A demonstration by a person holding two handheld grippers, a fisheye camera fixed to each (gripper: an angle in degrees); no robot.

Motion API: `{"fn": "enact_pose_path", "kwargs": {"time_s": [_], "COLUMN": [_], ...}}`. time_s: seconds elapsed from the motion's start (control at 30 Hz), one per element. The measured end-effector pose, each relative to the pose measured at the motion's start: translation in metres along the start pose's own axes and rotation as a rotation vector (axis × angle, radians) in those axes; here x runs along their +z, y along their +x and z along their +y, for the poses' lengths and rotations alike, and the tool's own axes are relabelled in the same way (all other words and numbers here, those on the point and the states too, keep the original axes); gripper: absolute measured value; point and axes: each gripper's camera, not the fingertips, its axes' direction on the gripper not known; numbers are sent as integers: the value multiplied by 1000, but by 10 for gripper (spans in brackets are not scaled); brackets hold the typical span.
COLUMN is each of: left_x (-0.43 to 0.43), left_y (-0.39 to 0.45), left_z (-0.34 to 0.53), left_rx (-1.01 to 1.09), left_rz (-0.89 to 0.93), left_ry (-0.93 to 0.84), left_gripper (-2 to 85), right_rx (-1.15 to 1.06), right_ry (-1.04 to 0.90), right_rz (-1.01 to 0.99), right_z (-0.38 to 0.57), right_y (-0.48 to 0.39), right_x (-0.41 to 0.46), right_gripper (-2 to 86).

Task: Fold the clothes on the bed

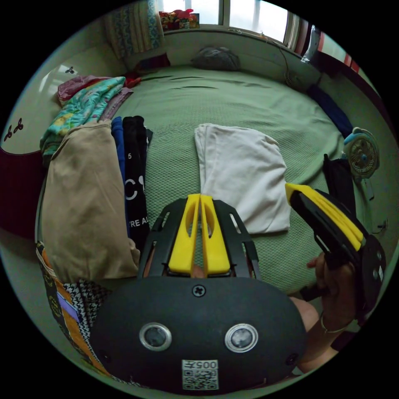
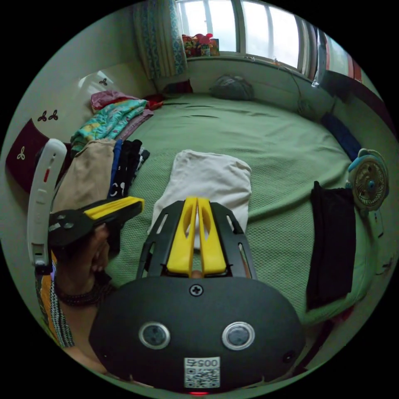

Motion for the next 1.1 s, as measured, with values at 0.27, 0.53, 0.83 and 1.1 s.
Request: {"fn": "enact_pose_path", "kwargs": {"time_s": [0.27,0.53,0.83,1.1], "left_x": [7,16,27,40], "left_y": [1,-6,-19,-36], "left_z": [1,1,1,-1], "left_rx": [3,-3,-7,-13], "left_rz": [-12,-10,-13,-14], "left_ry": [-3,-3,-5,-7], "left_gripper": [-4,-4,-3,-3], "right_rx": [23,38,74,61], "right_ry": [-16,-17,69,23], "right_rz": [-21,-1,25,28], "right_z": [4,6,8,4], "right_y": [0,-6,-12,-25], "right_x": [0,4,4,18], "right_gripper": [-12,-10,19,39]}}
